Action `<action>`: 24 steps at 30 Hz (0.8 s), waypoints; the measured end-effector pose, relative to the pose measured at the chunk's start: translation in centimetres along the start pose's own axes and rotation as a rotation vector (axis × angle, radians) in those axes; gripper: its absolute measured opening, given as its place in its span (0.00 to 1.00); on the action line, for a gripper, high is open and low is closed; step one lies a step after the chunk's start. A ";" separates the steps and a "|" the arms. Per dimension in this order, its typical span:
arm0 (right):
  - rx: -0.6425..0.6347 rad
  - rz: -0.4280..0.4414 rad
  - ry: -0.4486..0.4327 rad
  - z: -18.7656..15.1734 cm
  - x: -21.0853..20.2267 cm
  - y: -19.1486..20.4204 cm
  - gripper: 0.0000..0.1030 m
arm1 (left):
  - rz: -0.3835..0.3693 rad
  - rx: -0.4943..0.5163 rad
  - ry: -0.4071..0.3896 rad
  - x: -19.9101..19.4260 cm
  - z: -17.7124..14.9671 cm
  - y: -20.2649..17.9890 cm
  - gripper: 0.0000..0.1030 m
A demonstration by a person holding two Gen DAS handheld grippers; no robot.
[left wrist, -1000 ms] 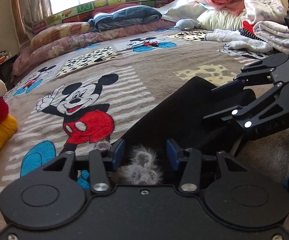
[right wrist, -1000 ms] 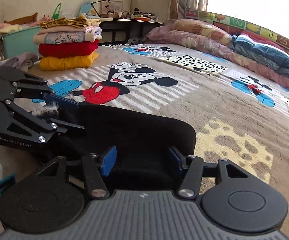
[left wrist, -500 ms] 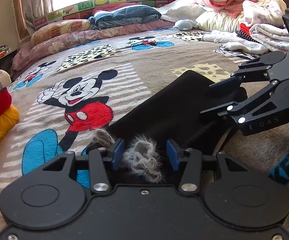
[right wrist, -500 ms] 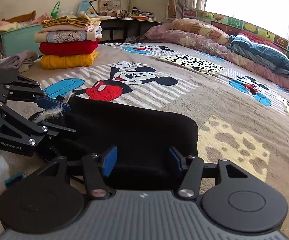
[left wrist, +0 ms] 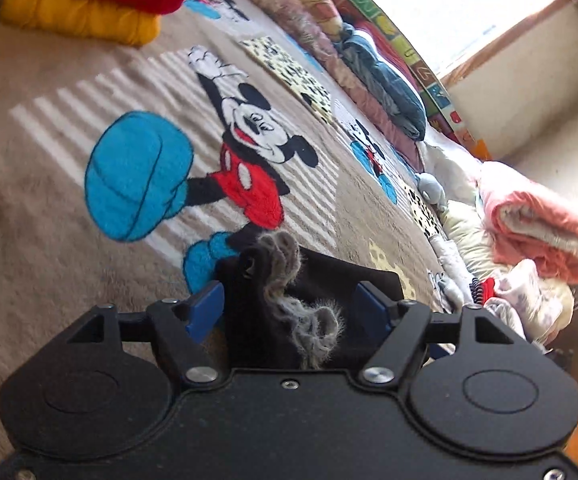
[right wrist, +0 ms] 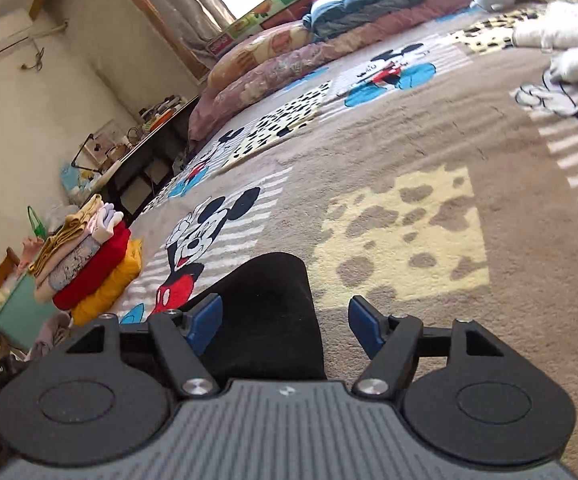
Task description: Fold clothes
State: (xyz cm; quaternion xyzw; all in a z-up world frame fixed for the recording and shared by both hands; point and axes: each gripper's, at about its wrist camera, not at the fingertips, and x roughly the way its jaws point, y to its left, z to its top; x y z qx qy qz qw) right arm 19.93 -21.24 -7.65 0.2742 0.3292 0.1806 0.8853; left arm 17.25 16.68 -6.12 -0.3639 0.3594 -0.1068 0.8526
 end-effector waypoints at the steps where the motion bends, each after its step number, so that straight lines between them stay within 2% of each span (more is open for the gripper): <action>1: 0.025 0.006 0.007 -0.1 0.2 -0.4 0.68 | -0.002 -0.015 0.006 0.2 -0.1 0.0 0.73; 7: 0.159 0.054 0.057 -0.6 2.0 -2.5 0.70 | -0.013 -0.102 0.045 1.5 -0.6 0.3 0.79; 11: 0.201 0.096 0.042 -0.9 2.8 -3.1 0.71 | -0.022 -0.144 0.059 2.1 -0.9 0.4 0.86; 16: 0.148 0.091 0.063 -1.0 3.9 -1.9 0.71 | 0.010 -0.138 0.032 2.4 -1.4 0.3 0.86; 17: 0.144 0.089 0.067 -1.1 3.9 -1.7 0.68 | 0.025 -0.130 0.020 2.5 -1.6 0.2 0.86; 18: 0.146 0.088 0.082 -1.4 4.1 -1.4 0.52 | 0.040 -0.121 0.008 2.6 -1.9 0.0 0.82; 19: 0.149 0.086 0.098 -1.7 4.4 -1.1 0.43 | 0.053 -0.115 -0.003 2.7 -2.1 -0.1 0.66; 20: 0.153 0.077 0.082 -2.0 4.2 -1.0 0.41 | 0.051 -0.119 -0.005 2.5 -2.2 -0.1 0.60; 21: 0.158 0.068 0.066 -2.3 4.1 -0.9 0.38 | 0.050 -0.124 -0.007 2.3 -2.2 -0.2 0.44; 24: 0.286 0.088 0.042 -2.6 3.0 -1.5 0.28 | 0.046 -0.137 -0.013 1.7 -2.5 -0.2 0.36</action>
